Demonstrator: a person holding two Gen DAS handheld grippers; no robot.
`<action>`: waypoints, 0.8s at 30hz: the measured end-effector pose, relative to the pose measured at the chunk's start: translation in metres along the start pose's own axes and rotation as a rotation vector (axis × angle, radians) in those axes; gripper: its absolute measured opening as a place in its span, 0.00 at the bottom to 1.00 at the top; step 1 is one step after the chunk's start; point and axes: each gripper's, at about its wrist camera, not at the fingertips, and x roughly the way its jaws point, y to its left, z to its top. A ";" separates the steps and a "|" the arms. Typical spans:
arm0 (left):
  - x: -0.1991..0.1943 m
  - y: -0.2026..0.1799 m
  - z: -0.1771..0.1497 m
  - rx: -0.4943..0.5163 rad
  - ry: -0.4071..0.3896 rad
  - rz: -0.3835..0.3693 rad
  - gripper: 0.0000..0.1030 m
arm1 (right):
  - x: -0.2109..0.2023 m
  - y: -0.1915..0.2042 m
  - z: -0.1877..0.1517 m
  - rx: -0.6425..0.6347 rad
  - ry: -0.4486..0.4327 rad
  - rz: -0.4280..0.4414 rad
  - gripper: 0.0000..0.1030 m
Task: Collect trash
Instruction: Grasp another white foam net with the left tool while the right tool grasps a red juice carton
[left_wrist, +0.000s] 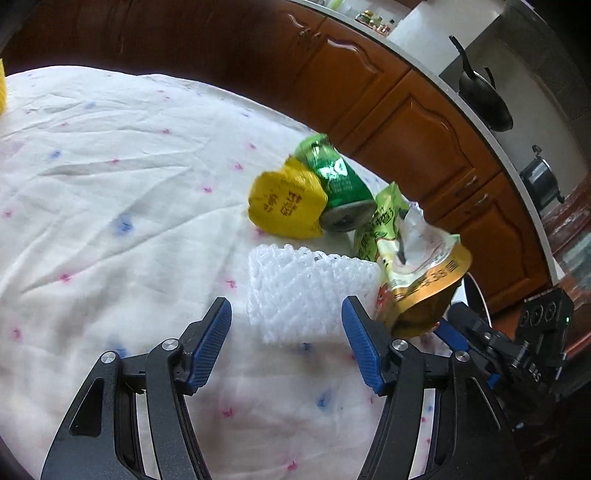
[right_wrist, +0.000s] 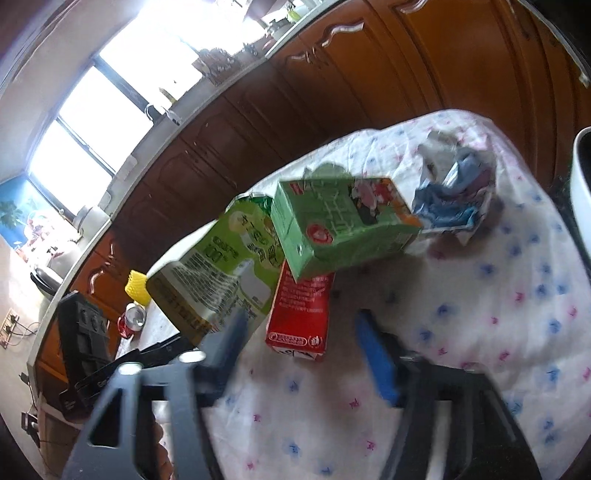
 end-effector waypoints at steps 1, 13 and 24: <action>0.000 -0.002 -0.001 0.013 -0.005 -0.003 0.54 | 0.000 0.000 -0.002 -0.003 0.005 0.000 0.33; -0.046 -0.017 -0.035 0.075 -0.104 0.033 0.16 | -0.042 0.005 -0.033 -0.091 -0.004 0.007 0.33; -0.067 -0.055 -0.069 0.166 -0.077 -0.039 0.16 | -0.096 0.000 -0.054 -0.105 -0.063 0.012 0.33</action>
